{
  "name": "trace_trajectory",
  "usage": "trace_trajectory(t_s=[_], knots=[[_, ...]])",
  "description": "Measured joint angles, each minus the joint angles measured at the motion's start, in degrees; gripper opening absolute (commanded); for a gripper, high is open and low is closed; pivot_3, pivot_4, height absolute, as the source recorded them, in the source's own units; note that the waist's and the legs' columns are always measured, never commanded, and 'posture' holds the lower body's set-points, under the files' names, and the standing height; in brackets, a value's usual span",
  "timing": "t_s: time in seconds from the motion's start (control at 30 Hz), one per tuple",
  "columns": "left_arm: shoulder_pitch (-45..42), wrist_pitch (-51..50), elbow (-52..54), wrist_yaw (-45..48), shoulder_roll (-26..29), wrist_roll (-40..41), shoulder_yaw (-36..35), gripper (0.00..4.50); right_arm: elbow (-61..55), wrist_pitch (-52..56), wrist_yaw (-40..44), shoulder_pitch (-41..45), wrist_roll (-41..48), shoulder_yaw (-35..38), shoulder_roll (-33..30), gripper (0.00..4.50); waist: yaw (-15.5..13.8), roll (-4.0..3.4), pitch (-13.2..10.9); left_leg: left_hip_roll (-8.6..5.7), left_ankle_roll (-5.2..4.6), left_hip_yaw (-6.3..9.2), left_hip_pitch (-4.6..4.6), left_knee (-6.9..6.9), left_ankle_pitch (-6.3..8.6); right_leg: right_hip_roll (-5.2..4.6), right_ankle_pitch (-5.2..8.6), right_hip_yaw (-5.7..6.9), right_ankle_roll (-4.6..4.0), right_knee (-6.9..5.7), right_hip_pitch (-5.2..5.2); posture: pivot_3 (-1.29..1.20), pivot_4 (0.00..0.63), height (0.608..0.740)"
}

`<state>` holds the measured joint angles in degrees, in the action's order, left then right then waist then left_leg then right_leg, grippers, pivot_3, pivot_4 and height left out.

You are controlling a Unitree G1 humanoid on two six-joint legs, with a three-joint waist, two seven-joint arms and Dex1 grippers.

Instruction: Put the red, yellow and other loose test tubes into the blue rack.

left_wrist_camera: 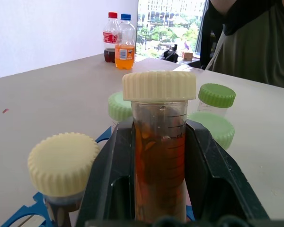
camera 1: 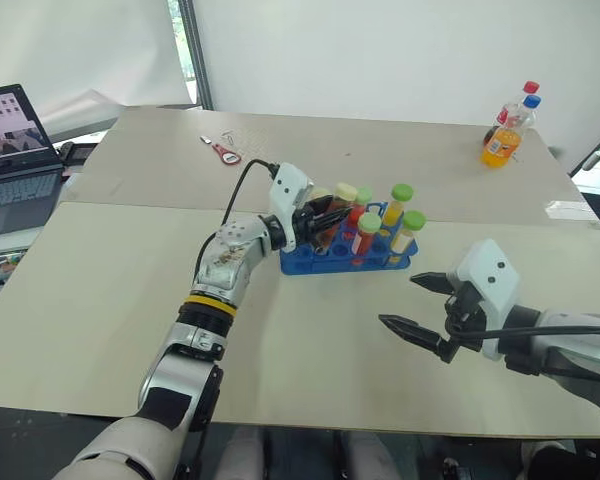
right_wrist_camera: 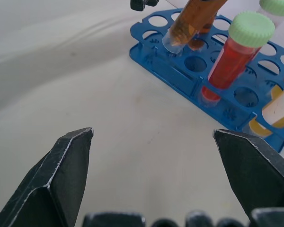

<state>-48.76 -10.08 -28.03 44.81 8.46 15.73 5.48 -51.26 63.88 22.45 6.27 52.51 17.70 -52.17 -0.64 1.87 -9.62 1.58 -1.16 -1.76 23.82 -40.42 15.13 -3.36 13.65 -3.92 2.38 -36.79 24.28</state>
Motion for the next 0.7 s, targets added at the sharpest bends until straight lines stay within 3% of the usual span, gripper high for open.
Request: trace_trajectory(t_s=[0.4,0.67,0.7], knots=[[4.56,10.05,-1.06,-4.33,-3.66,-2.87,-0.89,0.89,-0.03,0.03,-4.02,-0.45,1.0,1.12,0.23,4.5,-0.05,-0.03,0.04,0.0,0.0,0.04,-0.07,0.0,0.0,0.0,0.0,0.0,0.0,0.01,-0.11,0.0,0.15,0.74],[8.72,18.02,-2.05,-6.93,-4.33,-5.18,-0.77,0.89,-1.0,0.02,-11.63,-0.02,0.44,-1.32,6.22,4.5,0.06,-0.06,0.1,0.0,0.0,0.04,-0.1,0.0,0.0,0.01,0.0,-0.01,0.0,-0.01,-0.12,0.0,0.15,0.74],[8.91,18.88,-2.15,-7.02,-4.27,-5.47,-0.63,1.39,-1.02,0.01,-12.21,0.1,0.37,-1.67,6.78,4.5,0.09,-0.06,0.1,0.0,0.0,0.04,-0.11,0.0,0.0,0.01,0.0,-0.01,0.0,-0.01,-0.12,0.0,0.15,0.74]])
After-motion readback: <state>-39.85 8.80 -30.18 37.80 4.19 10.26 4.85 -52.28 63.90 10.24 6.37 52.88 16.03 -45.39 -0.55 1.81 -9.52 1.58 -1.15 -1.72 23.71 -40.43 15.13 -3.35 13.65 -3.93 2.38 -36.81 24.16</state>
